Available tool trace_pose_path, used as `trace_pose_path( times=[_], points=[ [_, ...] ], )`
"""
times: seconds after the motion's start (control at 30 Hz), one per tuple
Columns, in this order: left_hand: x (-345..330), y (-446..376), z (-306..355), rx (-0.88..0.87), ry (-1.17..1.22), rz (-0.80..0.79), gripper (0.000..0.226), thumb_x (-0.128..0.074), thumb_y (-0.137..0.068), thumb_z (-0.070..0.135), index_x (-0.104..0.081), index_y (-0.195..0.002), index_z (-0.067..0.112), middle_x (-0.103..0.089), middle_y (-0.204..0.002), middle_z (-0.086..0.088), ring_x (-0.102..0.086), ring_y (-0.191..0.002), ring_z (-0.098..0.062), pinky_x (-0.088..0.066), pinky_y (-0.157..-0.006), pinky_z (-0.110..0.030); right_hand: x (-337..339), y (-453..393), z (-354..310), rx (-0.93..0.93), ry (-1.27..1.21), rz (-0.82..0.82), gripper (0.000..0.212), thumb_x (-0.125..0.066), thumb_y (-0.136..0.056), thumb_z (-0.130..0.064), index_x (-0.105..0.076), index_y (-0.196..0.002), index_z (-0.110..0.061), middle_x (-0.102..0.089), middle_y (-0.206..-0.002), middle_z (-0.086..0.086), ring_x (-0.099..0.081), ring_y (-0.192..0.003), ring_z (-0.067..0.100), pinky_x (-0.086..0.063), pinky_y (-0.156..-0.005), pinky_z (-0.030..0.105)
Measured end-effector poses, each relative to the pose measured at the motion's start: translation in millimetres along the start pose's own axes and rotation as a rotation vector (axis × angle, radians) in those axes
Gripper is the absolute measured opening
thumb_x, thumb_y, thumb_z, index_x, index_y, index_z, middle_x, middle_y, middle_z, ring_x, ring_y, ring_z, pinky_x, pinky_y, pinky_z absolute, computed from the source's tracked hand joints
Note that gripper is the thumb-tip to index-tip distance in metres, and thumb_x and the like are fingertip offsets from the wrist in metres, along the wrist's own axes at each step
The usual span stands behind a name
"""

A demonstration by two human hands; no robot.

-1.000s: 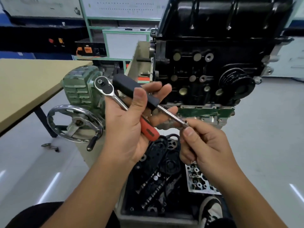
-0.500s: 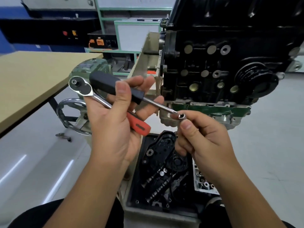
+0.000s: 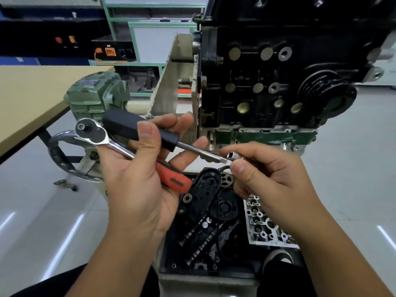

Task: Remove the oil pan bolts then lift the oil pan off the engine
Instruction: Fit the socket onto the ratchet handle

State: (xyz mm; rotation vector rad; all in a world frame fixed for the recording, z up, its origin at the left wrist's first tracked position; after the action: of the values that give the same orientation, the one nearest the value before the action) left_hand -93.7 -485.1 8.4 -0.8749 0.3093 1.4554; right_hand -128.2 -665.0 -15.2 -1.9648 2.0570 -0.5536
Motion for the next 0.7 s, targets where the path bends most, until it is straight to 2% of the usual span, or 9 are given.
trace_pose_path(
  times=[0.13,0.27,0.4,0.5,0.6,0.7],
  points=[
    [7,-4,4,0.056,0.039,0.045,0.042,-0.059,-0.093,0.031,-0.052,-0.121,0.001,-0.072,-0.109,-0.014,-0.07,-0.112,-0.039,-0.063,-0.062,-0.04,-4,1,1,0.008,0.02,-0.012,0.021,-0.065,-0.093,-0.012,-0.078,-0.11,-0.018,-0.059,-0.074,-0.013,-0.057,-0.055,0.016,-0.049,-0.055,0.032],
    [8,0,-2,0.022,0.025,0.034,0.059,-0.059,-0.093,0.027,-0.038,-0.14,-0.002,-0.073,-0.096,-0.007,-0.074,-0.104,-0.028,-0.062,-0.076,-0.053,-13,2,6,-0.005,0.027,-0.014,0.02,-0.066,-0.093,-0.014,-0.077,-0.104,-0.026,-0.06,-0.071,-0.011,-0.059,-0.057,0.012,-0.05,-0.054,0.028],
    [11,1,-9,0.015,0.023,0.03,0.064,-0.061,-0.093,0.026,-0.035,-0.142,-0.006,-0.073,-0.093,-0.007,-0.075,-0.102,-0.03,-0.062,-0.076,-0.053,-14,3,8,0.043,0.194,-0.001,0.013,-0.069,-0.093,-0.028,-0.077,-0.103,-0.033,-0.063,-0.081,-0.011,-0.06,-0.068,0.01,-0.048,-0.064,0.026],
    [13,3,-13,0.023,0.032,0.059,0.068,-0.063,-0.091,0.026,-0.033,-0.141,-0.009,-0.073,-0.094,-0.009,-0.075,-0.103,-0.032,-0.062,-0.076,-0.051,-18,5,15,0.095,0.282,0.047,0.015,-0.067,-0.095,-0.022,-0.075,-0.105,-0.03,-0.062,-0.082,-0.015,-0.061,-0.071,0.01,-0.046,-0.066,0.022],
    [16,3,-17,0.043,0.018,0.078,0.069,-0.064,-0.09,0.026,-0.033,-0.141,-0.01,-0.073,-0.095,-0.011,-0.075,-0.103,-0.033,-0.062,-0.075,-0.05,-22,8,22,0.139,0.333,0.077,0.017,-0.066,-0.096,-0.02,-0.072,-0.104,-0.033,-0.059,-0.079,-0.015,-0.06,-0.071,0.012,-0.047,-0.065,0.026],
    [21,4,-22,0.091,0.03,0.11,0.072,-0.065,-0.088,0.027,-0.034,-0.14,-0.013,-0.073,-0.098,-0.014,-0.074,-0.104,-0.033,-0.063,-0.072,-0.048,-25,11,27,0.142,0.316,0.083,0.013,-0.062,-0.096,-0.03,-0.071,-0.103,-0.037,-0.059,-0.077,-0.013,-0.059,-0.068,0.014,-0.049,-0.062,0.035]
  ],
)
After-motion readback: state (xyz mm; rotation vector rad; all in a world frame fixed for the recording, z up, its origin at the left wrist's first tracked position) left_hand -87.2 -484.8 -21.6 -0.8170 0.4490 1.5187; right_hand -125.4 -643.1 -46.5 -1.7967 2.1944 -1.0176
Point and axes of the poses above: each hand's wrist, its own y-axis away from the middle knuckle, its own x-axis out of the back of the hand, z = x × y, the point moved 3 cm from there along -y, towards the middle knuckle
